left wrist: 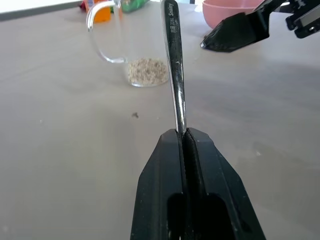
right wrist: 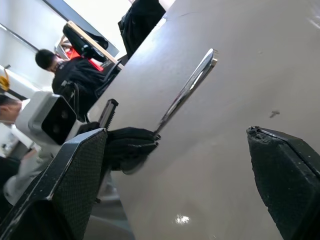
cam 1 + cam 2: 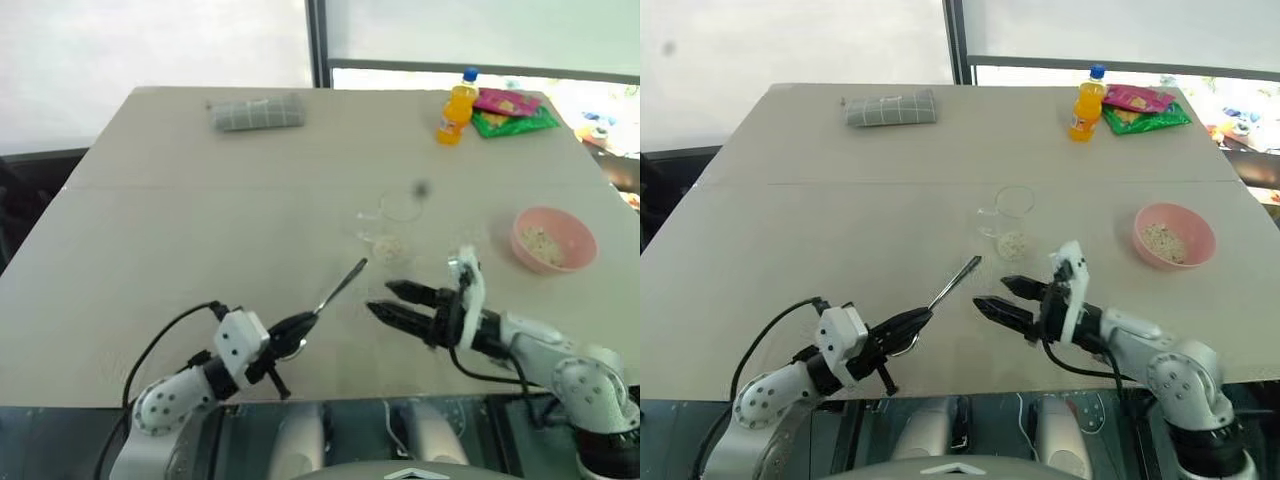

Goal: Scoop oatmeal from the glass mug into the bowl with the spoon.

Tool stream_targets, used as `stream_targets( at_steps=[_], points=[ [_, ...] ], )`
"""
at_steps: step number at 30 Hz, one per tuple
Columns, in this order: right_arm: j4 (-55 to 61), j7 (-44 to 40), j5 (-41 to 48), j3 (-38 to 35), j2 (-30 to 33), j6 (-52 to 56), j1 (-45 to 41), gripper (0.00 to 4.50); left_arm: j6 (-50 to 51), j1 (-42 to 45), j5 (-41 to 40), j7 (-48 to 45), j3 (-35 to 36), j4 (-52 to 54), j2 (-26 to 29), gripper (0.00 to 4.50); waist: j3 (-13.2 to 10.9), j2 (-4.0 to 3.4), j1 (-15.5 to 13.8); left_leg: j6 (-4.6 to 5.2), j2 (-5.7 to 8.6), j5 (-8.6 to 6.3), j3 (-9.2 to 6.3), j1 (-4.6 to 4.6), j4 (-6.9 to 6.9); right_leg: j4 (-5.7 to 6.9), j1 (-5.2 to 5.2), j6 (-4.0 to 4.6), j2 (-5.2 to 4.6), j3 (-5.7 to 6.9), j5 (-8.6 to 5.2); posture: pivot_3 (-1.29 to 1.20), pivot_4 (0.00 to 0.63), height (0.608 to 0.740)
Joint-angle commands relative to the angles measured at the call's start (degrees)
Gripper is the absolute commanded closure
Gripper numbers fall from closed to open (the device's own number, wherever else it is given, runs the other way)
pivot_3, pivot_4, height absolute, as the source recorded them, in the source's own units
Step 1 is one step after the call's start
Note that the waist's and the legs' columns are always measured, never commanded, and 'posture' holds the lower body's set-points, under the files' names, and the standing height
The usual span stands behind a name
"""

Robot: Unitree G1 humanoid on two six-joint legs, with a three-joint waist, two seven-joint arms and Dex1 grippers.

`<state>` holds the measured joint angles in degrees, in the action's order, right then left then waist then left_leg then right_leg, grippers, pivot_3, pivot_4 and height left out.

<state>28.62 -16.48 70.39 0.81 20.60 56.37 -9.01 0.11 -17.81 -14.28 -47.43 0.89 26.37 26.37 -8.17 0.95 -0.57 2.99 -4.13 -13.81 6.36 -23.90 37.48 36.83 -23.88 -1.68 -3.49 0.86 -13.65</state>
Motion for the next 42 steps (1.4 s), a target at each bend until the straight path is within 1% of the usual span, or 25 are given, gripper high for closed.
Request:
stream_targets(
  at_steps=[1,5,10,13,17,18,20,21,26,27,30,31,32,34,35,38,42],
  points=[
    [-1.3,5.3,4.1,1.3,-3.4,1.5,-3.9,0.0,-1.5,2.3,1.3,0.5,-2.2,-0.3,0.4,4.45,0.0,-0.01,0.1,0.0,-0.01,0.0,0.0,0.0,0.0,0.0,0.0,0.0,0.03,0.0,0.0,0.0,0.15,0.74],
    [-3.5,7.8,2.6,2.5,-5.7,2.1,-6.3,0.0,-2.1,4.1,1.6,0.4,-3.8,-1.1,0.8,4.45,0.0,0.0,0.1,0.0,-0.06,0.0,-0.04,0.0,-0.01,0.0,0.01,-0.01,0.15,0.01,0.0,0.0,0.15,0.74],
    [-4.9,8.7,1.6,2.4,-6.3,2.0,-7.2,0.0,-2.9,4.9,1.8,0.4,-4.4,-2.3,1.2,4.45,0.0,0.0,0.3,0.01,-0.06,0.01,0.01,0.01,-0.01,0.01,0.0,-0.02,0.15,-0.02,0.01,0.0,0.15,0.74],
    [-4.8,9.6,1.2,1.7,-6.7,1.3,-6.9,0.77,-3.4,4.8,1.7,0.3,-4.5,-2.8,1.5,4.5,0.0,0.0,0.6,0.0,-0.07,0.01,0.0,0.02,-0.01,0.02,0.0,-0.02,0.18,-0.02,0.01,0.0,0.15,0.74],
    [-4.7,10.4,0.9,1.3,-6.9,1.1,-6.6,2.66,-3.3,4.7,1.1,0.3,-4.4,-3.1,1.5,4.5,0.0,0.0,1.1,0.0,-0.07,0.01,0.0,0.02,-0.01,0.02,0.01,-0.03,0.18,-0.02,0.01,0.0,0.15,0.74],
    [-4.6,10.4,0.8,1.3,-7.0,1.0,-6.6,3.03,-3.2,4.7,0.7,0.1,-4.4,-3.1,1.5,4.5,0.0,0.0,1.2,0.0,-0.08,0.01,0.01,0.02,-0.01,0.02,0.01,-0.03,0.18,-0.02,0.01,0.0,0.15,0.74],
    [-4.6,10.5,0.5,1.2,-7.1,0.9,-6.7,4.15,-2.7,4.6,-0.2,-0.2,-4.3,-2.9,1.5,4.5,0.0,-0.01,1.3,0.0,-0.08,0.01,0.0,0.02,-0.01,0.02,0.0,-0.03,0.18,-0.02,0.01,0.0,0.15,0.74],
    [-4.6,10.4,0.4,1.2,-7.1,0.9,-6.8,4.44,-2.5,4.5,-0.7,-0.3,-4.3,-2.8,1.5,4.5,0.0,-0.02,1.4,0.0,-0.08,0.01,0.0,0.02,-0.01,0.02,0.0,-0.03,0.19,-0.02,0.01,0.0,0.15,0.74],
    [-4.7,10.4,0.7,1.1,-7.2,1.2,-6.9,4.44,-1.7,3.9,-2.5,-0.7,-4.0,-2.4,1.8,4.5,0.0,-0.02,1.4,0.0,-0.1,0.01,-0.01,0.04,-0.01,0.04,0.01,-0.03,0.23,-0.03,0.01,0.0,0.15,0.74],
    [-4.6,10.4,1.1,1.0,-7.1,1.3,-6.8,4.5,-1.7,3.9,-2.6,-0.2,-3.8,-2.3,1.6,3.85,0.0,-0.01,1.4,0.0,-0.11,0.01,0.0,0.04,-0.02,0.04,0.01,-0.03,0.23,-0.04,0.01,0.0,0.15,0.74],
    [-3.9,10.6,3.7,-0.5,-6.4,1.9,-6.1,4.5,-1.7,3.8,-3.1,1.9,-2.5,-2.0,0.8,2.88,0.0,-0.01,1.4,0.0,-0.1,0.01,0.0,0.04,-0.01,0.04,0.01,-0.03,0.22,-0.04,0.01,0.0,0.15,0.74],
    [-3.7,10.8,4.7,-1.1,-6.0,2.1,-5.8,4.5,-1.8,3.7,-3.3,2.5,-2.0,-2.0,0.5,2.37,0.0,-0.01,1.3,0.0,-0.1,0.01,0.0,0.04,-0.01,0.04,0.01,-0.03,0.22,-0.04,0.01,0.0,0.15,0.74],
    [-3.4,11.0,6.8,-2.7,-4.9,2.3,-5.0,4.5,-2.4,3.5,-2.0,4.2,-0.8,-2.5,0.3,2.06,0.0,-0.01,1.3,0.0,-0.1,0.01,0.0,0.04,-0.01,0.04,0.01,-0.03,0.22,-0.04,0.01,0.0,0.15,0.74],
    [-2.9,12.0,11.1,-5.8,-2.5,2.6,-3.0,4.5,-2.1,2.8,-1.5,6.4,0.9,-3.1,-0.1,2.06,0.0,-0.01,1.3,0.0,-0.09,0.01,-0.01,0.04,-0.01,0.03,0.02,-0.03,0.22,-0.05,0.01,0.0,0.15,0.74],
    [-2.6,12.4,14.0,-8.0,-0.7,2.4,-1.4,4.5,-0.8,3.8,-2.2,7.9,1.7,-3.8,-0.8,2.06,0.0,-0.01,1.3,0.0,-0.09,0.01,0.0,0.04,-0.02,0.03,0.03,-0.03,0.21,-0.06,0.01,0.0,0.15,0.74],
    [-2.0,13.7,19.9,-12.2,3.9,1.6,2.4,4.5,1.2,9.1,-3.2,10.7,2.0,-6.9,-3.0,2.06,0.0,-0.02,0.8,0.01,-0.06,0.01,-0.02,0.02,-0.01,0.01,0.05,-0.04,0.16,-0.05,0.0,0.0,0.15,0.74],
    [-2.1,17.5,23.8,-15.5,6.5,-1.2,6.0,4.5,0.0,18.6,-2.0,10.4,-1.1,-14.0,-6.4,2.06,0.0,0.04,1.0,0.01,-0.05,0.01,-0.03,0.11,0.03,0.03,0.13,-0.06,0.26,-0.07,0.02,0.0,0.15,0.74]
  ],
)
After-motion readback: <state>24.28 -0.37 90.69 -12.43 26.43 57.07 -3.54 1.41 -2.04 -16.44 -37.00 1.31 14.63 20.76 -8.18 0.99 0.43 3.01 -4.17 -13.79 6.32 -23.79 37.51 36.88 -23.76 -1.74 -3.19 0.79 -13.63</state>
